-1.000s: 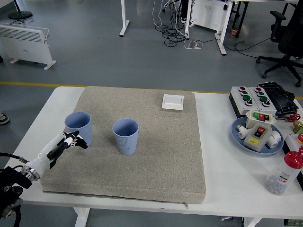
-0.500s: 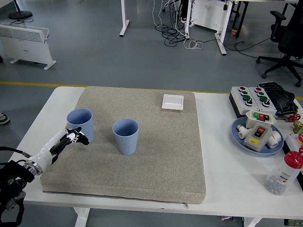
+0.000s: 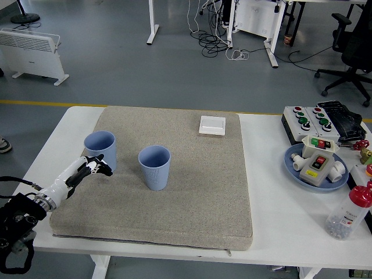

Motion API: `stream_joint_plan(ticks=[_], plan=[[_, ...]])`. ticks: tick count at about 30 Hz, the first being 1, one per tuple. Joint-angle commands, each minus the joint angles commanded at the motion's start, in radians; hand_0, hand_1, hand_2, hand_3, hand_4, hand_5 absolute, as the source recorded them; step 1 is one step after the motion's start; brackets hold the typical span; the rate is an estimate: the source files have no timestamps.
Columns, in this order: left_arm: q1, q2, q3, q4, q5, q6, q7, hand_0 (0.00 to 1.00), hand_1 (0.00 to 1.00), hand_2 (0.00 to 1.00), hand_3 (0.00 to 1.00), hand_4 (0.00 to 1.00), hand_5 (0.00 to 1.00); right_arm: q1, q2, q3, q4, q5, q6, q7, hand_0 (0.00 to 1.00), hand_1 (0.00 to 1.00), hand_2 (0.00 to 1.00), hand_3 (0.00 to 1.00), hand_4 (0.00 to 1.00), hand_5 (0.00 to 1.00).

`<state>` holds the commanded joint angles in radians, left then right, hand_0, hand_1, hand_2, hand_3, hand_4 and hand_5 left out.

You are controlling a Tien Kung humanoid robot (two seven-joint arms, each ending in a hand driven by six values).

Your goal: Push cup pick cup insert cup

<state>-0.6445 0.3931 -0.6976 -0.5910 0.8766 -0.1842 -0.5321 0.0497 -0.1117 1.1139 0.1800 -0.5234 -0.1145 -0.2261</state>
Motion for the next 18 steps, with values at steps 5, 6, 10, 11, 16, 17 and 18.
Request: stream_joint_plan(ticks=[5,6,10,11,16,17,18], plan=[[-0.018,-0.007,0.008,0.019,-0.008,-0.001,0.000,0.741,0.556,0.501,0.450,0.525,0.998,0.002,0.000,-0.005,0.000,0.004,0.000,0.000,0.724,0.650,0.652,0.579,0.124,0.471],[-0.020,-0.008,0.009,0.022,-0.009,-0.002,0.000,0.741,0.556,0.501,0.450,0.525,0.998,0.002,0.000,-0.005,0.000,0.003,0.000,0.000,0.724,0.650,0.652,0.579,0.124,0.471],[-0.017,-0.007,-0.010,0.027,-0.005,-0.001,0.003,0.747,0.562,0.504,0.453,0.523,0.998,0.002,0.000,-0.005,0.000,0.004,0.001,0.000,0.724,0.650,0.652,0.579,0.124,0.472],[-0.015,-0.006,-0.014,0.025,-0.004,-0.001,0.004,0.747,0.562,0.504,0.453,0.523,0.998,0.001,0.000,-0.005,0.000,0.005,0.001,0.000,0.724,0.650,0.652,0.579,0.124,0.472],[0.044,0.035,-0.100,-0.054,0.077,0.026,0.041,0.702,0.554,0.500,0.453,0.522,0.998,-0.001,0.000,0.000,0.000,0.003,0.000,0.001,0.724,0.650,0.652,0.579,0.125,0.472],[0.062,0.046,-0.127,-0.083,0.105,0.033,0.051,0.702,0.554,0.500,0.453,0.522,0.998,-0.002,-0.001,0.001,0.000,0.004,0.000,0.001,0.724,0.650,0.652,0.579,0.125,0.472],[0.083,0.057,-0.158,-0.114,0.134,0.040,0.065,0.702,0.554,0.500,0.453,0.522,0.998,-0.003,-0.001,0.001,0.000,0.006,0.000,0.002,0.724,0.650,0.652,0.579,0.125,0.472]])
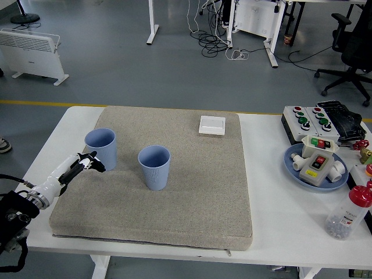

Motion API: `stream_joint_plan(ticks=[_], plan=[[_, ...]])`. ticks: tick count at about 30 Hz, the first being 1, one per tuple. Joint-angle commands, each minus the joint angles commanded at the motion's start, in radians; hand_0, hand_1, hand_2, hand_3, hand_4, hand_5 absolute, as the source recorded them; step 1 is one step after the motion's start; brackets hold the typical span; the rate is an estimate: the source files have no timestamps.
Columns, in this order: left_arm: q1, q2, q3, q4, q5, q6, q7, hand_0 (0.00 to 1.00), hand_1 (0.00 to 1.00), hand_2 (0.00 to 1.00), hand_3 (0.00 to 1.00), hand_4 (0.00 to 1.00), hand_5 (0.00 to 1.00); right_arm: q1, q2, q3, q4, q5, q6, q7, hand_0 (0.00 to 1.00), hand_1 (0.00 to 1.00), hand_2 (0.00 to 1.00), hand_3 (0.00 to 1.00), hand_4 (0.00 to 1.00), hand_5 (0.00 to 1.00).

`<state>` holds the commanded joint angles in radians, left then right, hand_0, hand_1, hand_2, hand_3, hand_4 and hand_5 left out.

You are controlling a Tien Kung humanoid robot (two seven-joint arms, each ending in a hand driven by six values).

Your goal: Push cup pick cup insert cup

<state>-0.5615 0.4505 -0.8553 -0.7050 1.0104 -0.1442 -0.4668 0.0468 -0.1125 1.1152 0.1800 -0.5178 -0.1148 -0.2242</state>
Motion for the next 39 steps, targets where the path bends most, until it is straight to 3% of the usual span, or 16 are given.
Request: stream_joint_plan(ticks=[1,2,7,8,10,13,14,18,19,20,25,26,30,31,32,39], plan=[[0.011,0.005,-0.024,-0.024,0.022,0.003,0.006,0.702,0.554,0.500,0.453,0.522,0.998,0.000,0.000,0.000,0.000,0.001,0.000,0.000,0.724,0.650,0.652,0.579,0.125,0.472],[0.029,0.017,-0.054,-0.057,0.049,0.009,0.019,0.570,0.534,0.493,0.452,0.548,0.998,-0.001,0.000,0.000,0.000,0.004,-0.001,0.001,0.724,0.650,0.652,0.579,0.125,0.473],[0.107,0.082,-0.202,-0.260,0.177,0.034,0.085,0.570,0.534,0.493,0.452,0.548,0.998,-0.003,-0.001,0.006,0.000,0.008,-0.001,0.003,0.724,0.650,0.652,0.579,0.125,0.473],[0.110,0.086,-0.209,-0.289,0.182,0.035,0.088,0.556,0.583,0.564,0.518,0.788,0.843,-0.003,-0.001,0.006,0.000,0.007,-0.001,0.003,0.724,0.650,0.652,0.579,0.125,0.473],[0.117,0.122,-0.264,-0.365,0.229,0.044,0.147,0.556,0.583,0.564,0.518,0.788,0.843,-0.004,-0.002,0.010,0.000,0.007,-0.001,0.002,0.724,0.650,0.652,0.579,0.125,0.473],[0.098,0.144,-0.290,-0.494,0.284,0.030,0.237,0.556,0.583,0.564,0.518,0.788,0.843,-0.004,-0.003,0.012,0.000,0.004,-0.001,0.001,0.724,0.650,0.652,0.579,0.125,0.473],[0.075,0.152,-0.287,-0.533,0.312,0.006,0.276,0.780,0.771,0.846,0.725,0.885,0.797,-0.003,-0.003,0.011,0.000,0.004,-0.001,0.001,0.724,0.650,0.652,0.579,0.125,0.473],[-0.021,0.154,-0.218,-0.652,0.374,-0.048,0.430,0.780,0.771,0.846,0.725,0.885,0.797,-0.001,-0.004,0.011,0.000,0.008,-0.002,0.000,0.724,0.650,0.652,0.579,0.125,0.473],[-0.041,0.153,-0.200,-0.654,0.379,-0.052,0.448,0.780,0.771,0.846,0.725,0.885,0.797,-0.001,-0.004,0.011,0.000,0.009,-0.002,0.000,0.724,0.650,0.652,0.579,0.125,0.473],[-0.071,0.146,-0.170,-0.648,0.391,-0.065,0.469,0.905,0.900,0.998,0.916,0.961,0.716,-0.001,-0.004,0.010,0.000,0.010,-0.002,0.000,0.725,0.650,0.652,0.579,0.125,0.474],[-0.212,0.104,-0.027,-0.593,0.435,-0.117,0.533,0.905,0.900,0.998,0.916,0.961,0.716,0.001,-0.003,0.007,0.000,0.019,-0.004,0.000,0.725,0.650,0.652,0.579,0.125,0.474],[-0.239,0.091,0.001,-0.574,0.442,-0.126,0.543,0.998,0.986,0.998,0.955,0.998,0.666,0.001,-0.003,0.006,0.000,0.022,-0.004,0.001,0.725,0.650,0.652,0.579,0.126,0.476],[-0.320,0.052,0.089,-0.502,0.459,-0.156,0.591,0.998,0.986,0.998,0.955,0.998,0.666,0.004,-0.003,0.005,0.000,0.027,-0.004,0.002,0.725,0.650,0.652,0.579,0.126,0.476],[-0.333,0.046,0.106,-0.487,0.463,-0.164,0.605,0.998,0.986,0.998,0.955,0.998,0.666,0.005,-0.004,0.004,0.000,0.029,-0.004,0.002,0.725,0.650,0.652,0.579,0.126,0.476],[-0.341,0.041,0.118,-0.477,0.466,-0.171,0.614,0.998,0.998,0.998,0.982,0.998,0.563,0.005,-0.004,0.004,0.000,0.031,-0.004,0.003,0.725,0.650,0.652,0.579,0.126,0.476],[-0.394,-0.012,0.204,-0.393,0.487,-0.218,0.638,0.998,0.998,0.998,0.997,0.998,0.505,0.007,-0.004,0.004,0.000,0.037,-0.006,0.003,0.725,0.649,0.652,0.579,0.126,0.476]])
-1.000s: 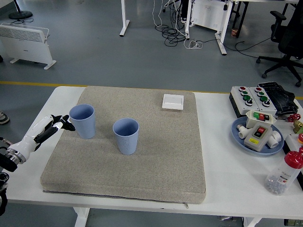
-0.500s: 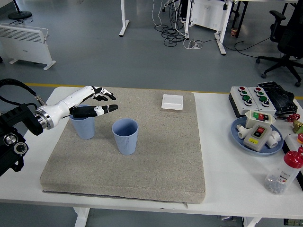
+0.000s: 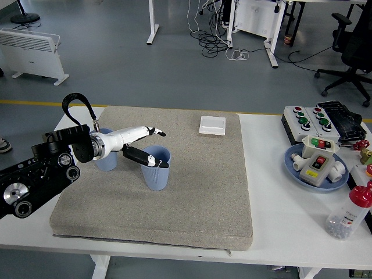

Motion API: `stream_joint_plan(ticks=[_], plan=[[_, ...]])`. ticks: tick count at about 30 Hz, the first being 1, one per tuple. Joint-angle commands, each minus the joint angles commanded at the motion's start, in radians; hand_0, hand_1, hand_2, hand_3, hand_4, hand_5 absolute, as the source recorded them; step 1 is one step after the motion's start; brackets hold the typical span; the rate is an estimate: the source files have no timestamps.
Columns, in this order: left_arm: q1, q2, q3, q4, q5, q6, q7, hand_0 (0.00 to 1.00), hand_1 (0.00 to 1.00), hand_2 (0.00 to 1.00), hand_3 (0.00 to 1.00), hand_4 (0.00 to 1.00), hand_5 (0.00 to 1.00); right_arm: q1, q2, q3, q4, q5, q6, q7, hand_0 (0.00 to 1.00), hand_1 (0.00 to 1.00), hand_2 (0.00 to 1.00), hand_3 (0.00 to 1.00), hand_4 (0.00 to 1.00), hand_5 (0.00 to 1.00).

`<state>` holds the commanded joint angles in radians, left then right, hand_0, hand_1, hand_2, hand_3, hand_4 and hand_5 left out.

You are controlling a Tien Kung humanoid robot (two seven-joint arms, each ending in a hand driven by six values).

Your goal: Push cup pick cup insert cup

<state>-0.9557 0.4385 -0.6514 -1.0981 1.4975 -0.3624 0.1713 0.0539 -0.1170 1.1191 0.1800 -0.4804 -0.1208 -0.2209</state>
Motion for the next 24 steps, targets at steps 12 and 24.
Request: stream_joint_plan(ticks=[12,24], plan=[[-0.052,-0.053,0.100,0.068,0.035,0.002,-0.014,0.888,0.930,0.998,0.975,0.914,0.260,-0.002,-0.002,-0.002,0.000,-0.007,0.000,-0.003,0.725,0.648,0.652,0.579,0.126,0.473],[-0.054,-0.061,0.113,0.105,0.079,0.012,-0.052,0.475,0.652,0.769,0.622,0.626,0.002,-0.001,-0.003,0.002,0.000,-0.012,-0.001,-0.004,0.725,0.650,0.651,0.580,0.127,0.473]])
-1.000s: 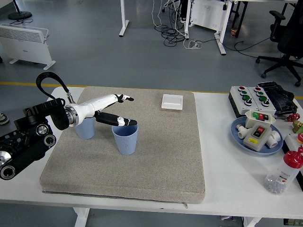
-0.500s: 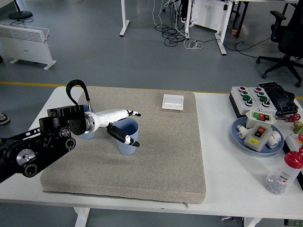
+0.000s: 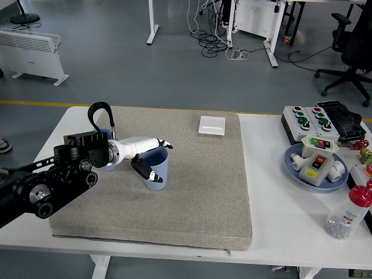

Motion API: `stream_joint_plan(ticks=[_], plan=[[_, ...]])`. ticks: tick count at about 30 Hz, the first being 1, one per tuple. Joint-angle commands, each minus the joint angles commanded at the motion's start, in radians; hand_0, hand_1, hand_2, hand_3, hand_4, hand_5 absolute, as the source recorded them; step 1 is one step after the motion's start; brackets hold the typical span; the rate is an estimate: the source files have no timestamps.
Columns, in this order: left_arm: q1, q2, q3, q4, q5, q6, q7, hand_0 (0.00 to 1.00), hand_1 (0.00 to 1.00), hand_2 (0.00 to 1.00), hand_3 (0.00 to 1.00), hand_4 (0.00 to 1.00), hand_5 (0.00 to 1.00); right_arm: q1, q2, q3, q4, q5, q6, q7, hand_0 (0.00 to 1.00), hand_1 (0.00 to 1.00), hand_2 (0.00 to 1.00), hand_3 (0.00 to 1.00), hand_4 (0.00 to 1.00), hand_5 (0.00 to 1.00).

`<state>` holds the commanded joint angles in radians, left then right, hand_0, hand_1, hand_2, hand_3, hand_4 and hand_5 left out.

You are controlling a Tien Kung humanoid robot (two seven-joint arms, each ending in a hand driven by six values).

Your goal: Push cup pick cup insert cup

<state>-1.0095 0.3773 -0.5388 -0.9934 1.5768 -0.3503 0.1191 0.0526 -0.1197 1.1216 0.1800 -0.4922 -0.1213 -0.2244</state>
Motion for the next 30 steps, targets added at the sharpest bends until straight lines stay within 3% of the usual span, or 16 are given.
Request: stream_joint_plan(ticks=[4,5,10,11,16,21,25,27,30], plan=[[0.005,0.009,-0.007,-0.012,0.003,0.005,-0.009,0.475,0.652,0.769,0.622,0.626,0.002,-0.001,0.000,0.004,0.000,-0.004,-0.001,-0.001,0.725,0.650,0.651,0.580,0.127,0.473],[0.007,0.012,-0.011,-0.017,0.001,0.004,-0.007,0.471,0.538,0.545,0.474,0.402,0.002,-0.001,0.000,0.004,0.000,-0.004,-0.001,-0.001,0.726,0.649,0.650,0.580,0.127,0.474],[0.025,0.036,-0.041,-0.053,-0.060,-0.008,0.019,0.471,0.538,0.545,0.474,0.402,0.002,-0.002,0.000,0.005,0.000,-0.004,-0.001,-0.001,0.726,0.649,0.650,0.580,0.127,0.474],[0.038,0.048,-0.061,-0.081,-0.072,-0.011,0.027,0.412,0.481,0.464,0.435,0.430,0.002,-0.004,-0.001,0.004,0.000,-0.001,0.000,0.000,0.725,0.650,0.650,0.580,0.127,0.473],[0.064,0.101,-0.148,-0.216,-0.078,-0.042,0.097,0.412,0.481,0.464,0.435,0.430,0.002,-0.006,-0.001,0.013,0.000,0.002,0.000,0.003,0.725,0.650,0.650,0.580,0.127,0.473],[0.048,0.145,-0.235,-0.310,-0.063,-0.072,0.172,0.404,0.474,0.458,0.439,0.444,0.002,-0.009,-0.003,0.019,0.000,0.001,0.001,0.004,0.725,0.650,0.650,0.579,0.127,0.474],[-0.013,0.179,-0.300,-0.314,-0.044,-0.088,0.197,0.405,0.473,0.460,0.444,0.448,0.002,-0.012,-0.003,0.022,0.000,-0.002,-0.001,0.003,0.725,0.649,0.650,0.579,0.126,0.472],[-0.022,0.182,-0.307,-0.309,-0.040,-0.089,0.199,0.405,0.473,0.460,0.444,0.448,0.002,-0.011,-0.003,0.022,0.000,-0.004,-0.001,0.002,0.725,0.649,0.650,0.579,0.126,0.472],[-0.065,0.194,-0.326,-0.231,-0.016,-0.093,0.200,0.415,0.480,0.466,0.456,0.478,0.002,-0.012,-0.003,0.020,0.000,-0.004,-0.002,0.000,0.725,0.649,0.650,0.579,0.127,0.474]])
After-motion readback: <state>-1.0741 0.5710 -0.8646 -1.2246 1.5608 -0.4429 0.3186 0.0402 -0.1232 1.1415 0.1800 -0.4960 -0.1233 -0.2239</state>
